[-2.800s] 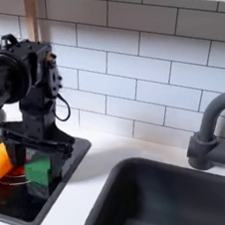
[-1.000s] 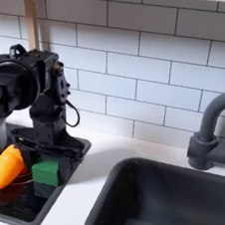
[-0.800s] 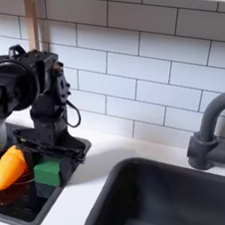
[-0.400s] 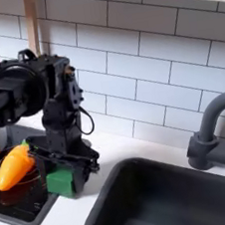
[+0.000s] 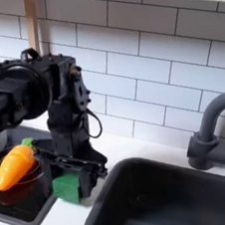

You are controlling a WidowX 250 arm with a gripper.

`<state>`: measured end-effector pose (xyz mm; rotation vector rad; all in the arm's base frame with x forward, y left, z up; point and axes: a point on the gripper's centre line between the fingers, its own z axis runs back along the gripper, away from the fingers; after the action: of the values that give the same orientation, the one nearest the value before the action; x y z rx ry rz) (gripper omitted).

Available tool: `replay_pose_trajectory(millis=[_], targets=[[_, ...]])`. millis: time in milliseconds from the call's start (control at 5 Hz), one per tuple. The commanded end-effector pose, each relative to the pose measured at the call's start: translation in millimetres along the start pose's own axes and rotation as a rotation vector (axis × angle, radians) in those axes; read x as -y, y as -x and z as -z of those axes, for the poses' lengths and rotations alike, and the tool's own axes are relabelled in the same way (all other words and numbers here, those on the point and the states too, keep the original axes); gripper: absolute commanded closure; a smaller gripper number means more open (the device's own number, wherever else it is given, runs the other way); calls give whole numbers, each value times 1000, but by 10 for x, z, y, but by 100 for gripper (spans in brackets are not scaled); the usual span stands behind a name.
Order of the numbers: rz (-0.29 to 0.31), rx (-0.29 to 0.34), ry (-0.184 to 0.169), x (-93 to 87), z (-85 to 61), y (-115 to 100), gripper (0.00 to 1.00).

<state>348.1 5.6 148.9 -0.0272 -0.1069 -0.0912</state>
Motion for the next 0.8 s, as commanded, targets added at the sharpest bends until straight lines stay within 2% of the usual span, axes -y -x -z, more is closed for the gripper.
replay_pose_trajectory(millis=[0, 200, 400, 600], targets=[[-18, 12, 4, 6, -143, 40, 100], [-16, 0, 4, 8, -189, 123, 100], [-13, 16, 8, 20, -277, 148, 100], [4, 16, -1, 51, -257, 133, 100]])
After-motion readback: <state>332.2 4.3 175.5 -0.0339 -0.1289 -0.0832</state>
